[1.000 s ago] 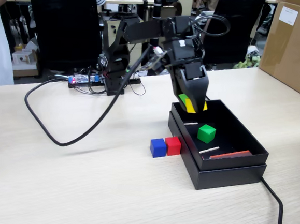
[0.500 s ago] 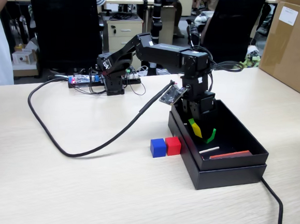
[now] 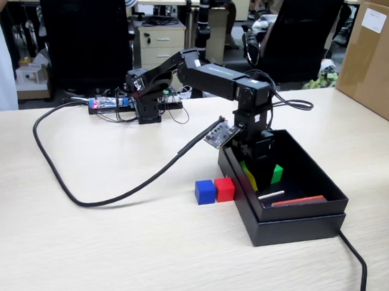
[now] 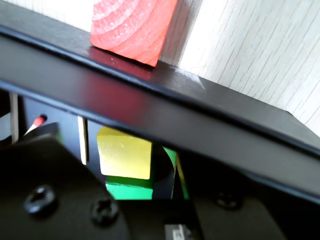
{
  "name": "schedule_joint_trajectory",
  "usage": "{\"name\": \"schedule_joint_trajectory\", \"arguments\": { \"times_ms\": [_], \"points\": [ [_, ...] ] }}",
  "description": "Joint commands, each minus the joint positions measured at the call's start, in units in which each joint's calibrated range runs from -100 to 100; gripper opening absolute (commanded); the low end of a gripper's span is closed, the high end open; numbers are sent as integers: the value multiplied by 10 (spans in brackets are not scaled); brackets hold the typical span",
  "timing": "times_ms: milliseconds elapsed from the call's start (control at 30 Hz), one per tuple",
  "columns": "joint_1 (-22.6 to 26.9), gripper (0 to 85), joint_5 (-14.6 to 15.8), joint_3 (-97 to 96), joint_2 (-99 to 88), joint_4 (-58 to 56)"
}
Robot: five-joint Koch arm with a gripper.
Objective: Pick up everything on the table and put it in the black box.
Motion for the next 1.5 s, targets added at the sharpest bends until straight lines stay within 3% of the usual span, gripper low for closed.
{"name": "schedule_joint_trajectory", "arguments": {
  "times_ms": [0,267,500,767,1467],
  "points": [
    [1,420,-1,-4,-138,-7],
    [-15,452,-7,-98,-455,-7],
    [-63,453,-11,-182,-531,-7],
    [-99,495,-7,-303,-456,-4],
    [-96,473,-7,-141,-160,-4]
  ]
}}
